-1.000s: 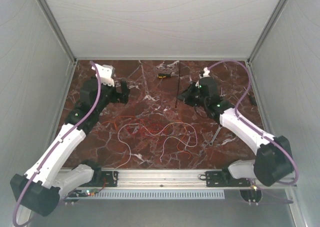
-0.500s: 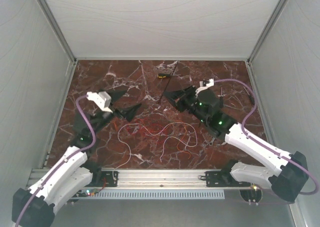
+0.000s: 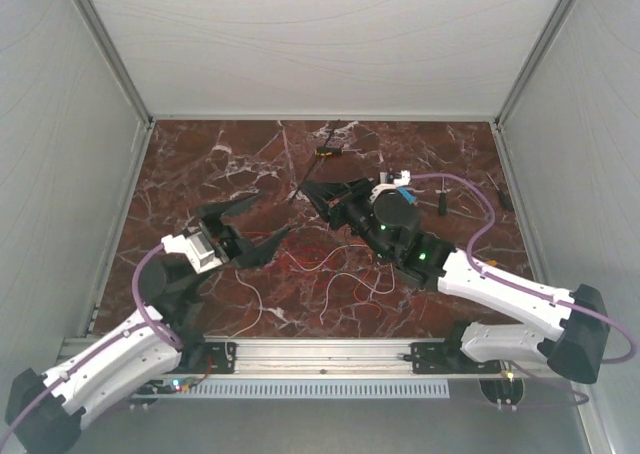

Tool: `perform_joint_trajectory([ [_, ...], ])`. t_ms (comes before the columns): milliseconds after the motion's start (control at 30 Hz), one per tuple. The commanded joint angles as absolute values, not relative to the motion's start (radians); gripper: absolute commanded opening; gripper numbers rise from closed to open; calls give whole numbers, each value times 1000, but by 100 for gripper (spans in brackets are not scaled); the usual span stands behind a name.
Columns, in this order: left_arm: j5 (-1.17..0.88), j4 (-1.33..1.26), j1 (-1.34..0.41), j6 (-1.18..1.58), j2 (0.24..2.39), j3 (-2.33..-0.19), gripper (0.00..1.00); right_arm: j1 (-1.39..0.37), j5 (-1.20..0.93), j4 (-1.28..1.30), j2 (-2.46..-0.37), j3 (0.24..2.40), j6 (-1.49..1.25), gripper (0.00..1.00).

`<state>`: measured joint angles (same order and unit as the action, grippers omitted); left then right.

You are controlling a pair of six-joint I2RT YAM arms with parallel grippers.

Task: Zip-tie the wires
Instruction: Pick up the ribbon at the center of the board.

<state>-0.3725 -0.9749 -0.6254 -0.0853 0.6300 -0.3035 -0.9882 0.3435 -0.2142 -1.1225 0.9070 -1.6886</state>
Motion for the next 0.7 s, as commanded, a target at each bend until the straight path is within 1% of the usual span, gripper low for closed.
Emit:
perform_joint_trajectory([
  [0,-195,-1130,-741,-188,608,-277,76,-1035,438,-355,-1172,938,-1701,0],
  [167,-32,-1297,-871,-304,677,-235,70,-1090,460,-400,-1212,972,-1668,0],
  [300,58,-1450,-898,-319,763,-223,58,-1116,462,-404,-1224,986,-1662,0],
  [400,123,-1545,-906,-328,808,-215,52,-1123,464,-414,-1217,980,-1651,0],
  [500,133,-1588,-910,-336,831,-212,50,-1127,465,-419,-1208,973,-1642,0],
  [667,84,-1616,-914,-337,838,-210,47,-1129,479,-430,-1204,958,-1635,0],
])
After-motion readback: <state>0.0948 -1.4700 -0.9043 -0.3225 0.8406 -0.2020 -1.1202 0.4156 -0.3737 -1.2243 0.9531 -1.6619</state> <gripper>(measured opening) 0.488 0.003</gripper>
